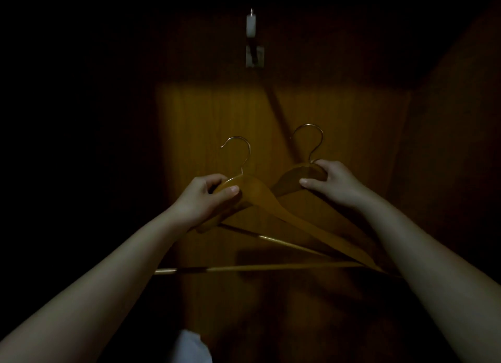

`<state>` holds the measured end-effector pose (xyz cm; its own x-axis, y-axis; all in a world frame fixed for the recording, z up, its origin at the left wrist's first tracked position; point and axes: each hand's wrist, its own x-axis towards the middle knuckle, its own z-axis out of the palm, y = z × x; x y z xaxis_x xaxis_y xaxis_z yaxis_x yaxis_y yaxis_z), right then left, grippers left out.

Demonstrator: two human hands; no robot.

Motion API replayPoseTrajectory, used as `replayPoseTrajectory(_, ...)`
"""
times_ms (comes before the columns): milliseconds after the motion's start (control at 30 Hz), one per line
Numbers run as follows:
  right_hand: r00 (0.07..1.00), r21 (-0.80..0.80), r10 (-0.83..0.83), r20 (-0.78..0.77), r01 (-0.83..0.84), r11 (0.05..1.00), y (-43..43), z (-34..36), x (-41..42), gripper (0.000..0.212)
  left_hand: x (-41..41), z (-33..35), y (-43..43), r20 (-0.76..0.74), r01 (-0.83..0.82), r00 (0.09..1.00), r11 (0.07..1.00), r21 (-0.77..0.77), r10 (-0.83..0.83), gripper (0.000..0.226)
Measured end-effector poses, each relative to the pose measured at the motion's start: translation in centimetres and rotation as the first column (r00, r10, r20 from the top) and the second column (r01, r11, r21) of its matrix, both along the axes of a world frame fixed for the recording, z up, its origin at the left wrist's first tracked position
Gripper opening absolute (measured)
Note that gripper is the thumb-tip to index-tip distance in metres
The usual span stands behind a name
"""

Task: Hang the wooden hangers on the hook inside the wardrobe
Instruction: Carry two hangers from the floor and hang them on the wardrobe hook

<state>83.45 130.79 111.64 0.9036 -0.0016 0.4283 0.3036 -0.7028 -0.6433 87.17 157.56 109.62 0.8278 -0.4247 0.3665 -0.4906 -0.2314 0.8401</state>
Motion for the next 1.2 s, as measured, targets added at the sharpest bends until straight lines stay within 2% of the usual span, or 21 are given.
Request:
replayPoseTrajectory(67, 0.999, -0.028, 0.005, 0.044, -0.004, 1.0, -0.3, 2.4, 1.6, 0.017, 1.1, 2.2, -0.4, 0.038, -0.009, 0.999, 1.0, -0.017, 0.01, 0.019)
replayPoseTrajectory(167, 0.991, -0.057, -0.009, 0.132, 0.016, 0.998, -0.7, 5.7, 4.4, 0.032, 2.7, 5.1, -0.7, 0.064, -0.033, 0.997, 0.998, -0.051, 0.036, 0.019)
replayPoseTrajectory(367, 0.958, 0.041, -0.013, 0.285, 0.001, 0.999, -1.1, 10.7, 9.9, 0.056, 5.9, 8.8, -1.4, 0.092, -0.097, 0.99, 0.991, -0.091, 0.105, 0.021)
replayPoseTrajectory(533, 0.966, -0.01, -0.064, 0.25, 0.069, 0.998, -0.9, 13.9, 14.0, 0.081, 8.0, 10.0, -1.6, 0.069, -0.106, 0.991, 0.981, -0.16, 0.119, 0.018)
replayPoseTrajectory(667, 0.976, 0.001, -0.058, 0.212, 0.059, 0.998, -0.4, 15.9, 16.5, 0.095, 9.3, 11.0, -1.0, 0.05, -0.123, 0.99, 0.976, -0.178, 0.134, 0.02)
replayPoseTrajectory(767, 0.976, -0.015, -0.053, 0.213, 0.058, 0.998, 0.2, 17.2, 18.1, 0.095, 10.0, 11.3, -0.8, 0.047, -0.145, 0.986, 0.971, -0.192, 0.157, 0.023)
replayPoseTrajectory(1067, 0.983, -0.119, -0.036, 0.179, 0.058, 0.991, 2.6, 17.4, 21.1, 0.08, 10.7, 10.3, -0.2, 0.081, -0.142, 0.984, 0.976, -0.165, 0.157, 0.024)
replayPoseTrajectory(1200, 0.976, -0.209, -0.107, 0.192, 0.148, 0.967, 3.4, 16.4, 21.4, 0.084, 10.8, 9.8, -0.1, 0.072, -0.149, 0.984, 0.972, -0.183, 0.164, 0.021)
